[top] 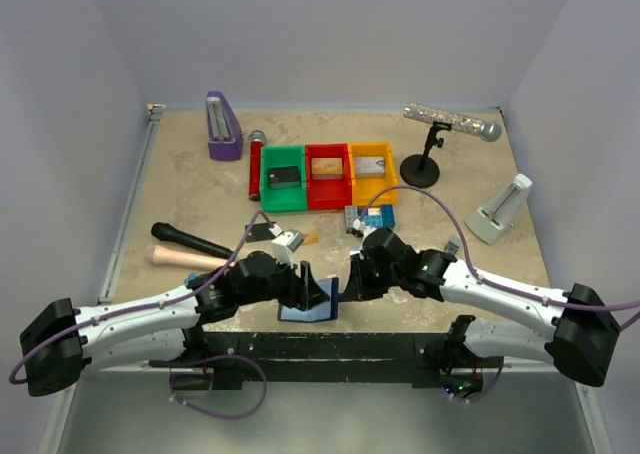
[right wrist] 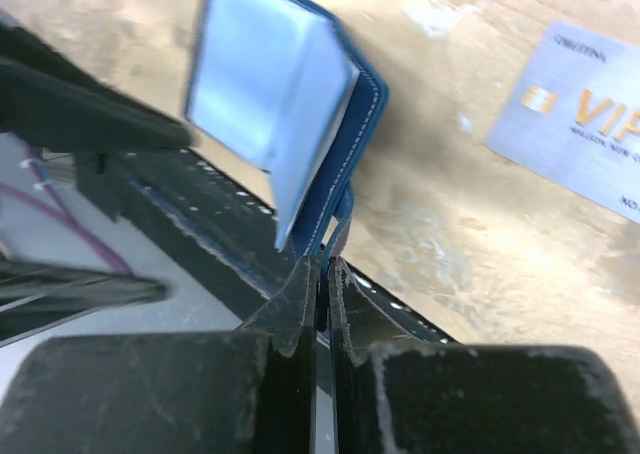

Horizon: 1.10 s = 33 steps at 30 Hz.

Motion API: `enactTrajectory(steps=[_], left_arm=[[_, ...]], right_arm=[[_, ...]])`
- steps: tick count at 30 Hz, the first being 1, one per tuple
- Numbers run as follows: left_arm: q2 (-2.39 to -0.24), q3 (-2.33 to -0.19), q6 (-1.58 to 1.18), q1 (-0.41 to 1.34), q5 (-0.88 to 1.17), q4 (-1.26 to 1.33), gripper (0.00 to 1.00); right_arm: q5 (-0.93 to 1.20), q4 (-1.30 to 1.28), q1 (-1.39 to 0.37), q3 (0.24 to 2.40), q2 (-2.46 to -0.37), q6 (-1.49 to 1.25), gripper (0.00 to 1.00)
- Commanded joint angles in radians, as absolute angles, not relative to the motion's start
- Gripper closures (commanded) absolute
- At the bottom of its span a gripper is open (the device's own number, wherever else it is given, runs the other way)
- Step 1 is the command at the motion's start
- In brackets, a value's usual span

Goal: Take the credit cards out of the card holder
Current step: Remove the credit card from the card holder.

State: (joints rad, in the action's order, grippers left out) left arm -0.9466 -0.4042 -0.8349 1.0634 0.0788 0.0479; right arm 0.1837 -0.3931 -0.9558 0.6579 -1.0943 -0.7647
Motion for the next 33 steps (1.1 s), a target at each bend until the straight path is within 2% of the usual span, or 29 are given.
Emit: enactTrajectory(steps=[1,5,14,33], left_arm=[[-0.859,-0.396,-0.859,1.062,-0.024,0.008,0.3],[-0.783,-0.362,-0.891,1.054,-0.089,-0.083,0.26],[-0.745,-0.314,-1.002,1.049,-0.224,-0.281,0.27],[-0.819,-0.268,-1.014,1.051,-0.163,-0.19,0.27]], right_arm=[[0.109,-0.417,-0.96,0.624,-1.132,-0.822,1.0],[0.114,-0.385,-0.96,0.594,-1.134,-0.834,1.0],[0.163,-0.304,-0.96,0.578,-1.137,-0.787,1.0],[0.173,-0.291,-0.96,0.58,-1.204,-0.784,1.0]])
